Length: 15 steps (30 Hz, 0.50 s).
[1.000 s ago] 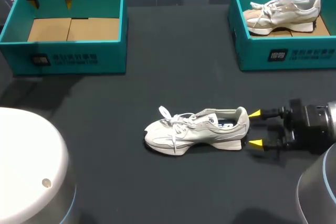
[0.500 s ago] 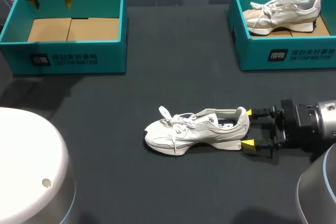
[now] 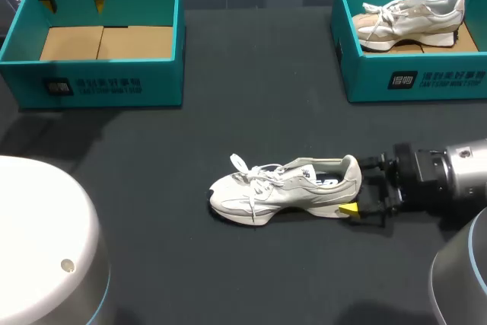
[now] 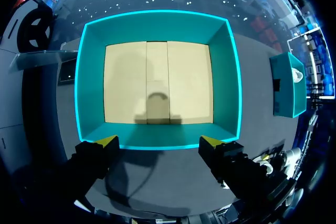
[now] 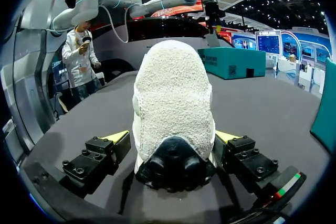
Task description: Take the shoe out of the shoebox, open the shoe tongue, remove and reinsert the insole, then place the shoe into the shoebox
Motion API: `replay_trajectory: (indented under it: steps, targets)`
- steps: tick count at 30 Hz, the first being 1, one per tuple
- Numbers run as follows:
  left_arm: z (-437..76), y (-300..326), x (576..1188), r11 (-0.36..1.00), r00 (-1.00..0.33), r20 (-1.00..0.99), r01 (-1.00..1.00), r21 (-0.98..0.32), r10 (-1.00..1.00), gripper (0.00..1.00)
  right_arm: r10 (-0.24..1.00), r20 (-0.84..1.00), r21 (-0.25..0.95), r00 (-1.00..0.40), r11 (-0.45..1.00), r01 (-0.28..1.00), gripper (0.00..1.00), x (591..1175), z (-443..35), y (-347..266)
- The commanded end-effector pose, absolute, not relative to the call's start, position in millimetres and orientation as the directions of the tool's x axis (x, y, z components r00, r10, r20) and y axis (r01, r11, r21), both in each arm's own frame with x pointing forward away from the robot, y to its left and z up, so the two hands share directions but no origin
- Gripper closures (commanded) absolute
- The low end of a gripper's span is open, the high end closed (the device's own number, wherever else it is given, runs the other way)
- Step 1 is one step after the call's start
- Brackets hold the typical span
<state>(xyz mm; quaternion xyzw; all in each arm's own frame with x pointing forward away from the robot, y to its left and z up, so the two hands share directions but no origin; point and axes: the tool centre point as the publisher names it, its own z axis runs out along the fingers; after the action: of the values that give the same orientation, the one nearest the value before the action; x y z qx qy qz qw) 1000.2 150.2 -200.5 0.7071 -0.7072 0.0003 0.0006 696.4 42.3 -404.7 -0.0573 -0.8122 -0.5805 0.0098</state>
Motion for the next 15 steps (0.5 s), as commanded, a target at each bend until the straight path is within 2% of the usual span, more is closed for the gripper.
replay_trajectory:
  steps: [1, 15]
  targets:
    - [-200, 150, 1000, 0.0, 0.0, 0.0, -1.0, 0.0, -1.0, 0.0, 0.074, 0.086, 0.943, -0.994, 0.316, 0.105, 0.0, 698, -411, 50]
    - [-200, 150, 1000, 0.0, 0.0, 0.0, -1.0, 0.0, -1.0, 0.0, 0.063, 0.084, 0.946, -0.994, 0.31, 0.099, 0.0, 702, -414, 63]
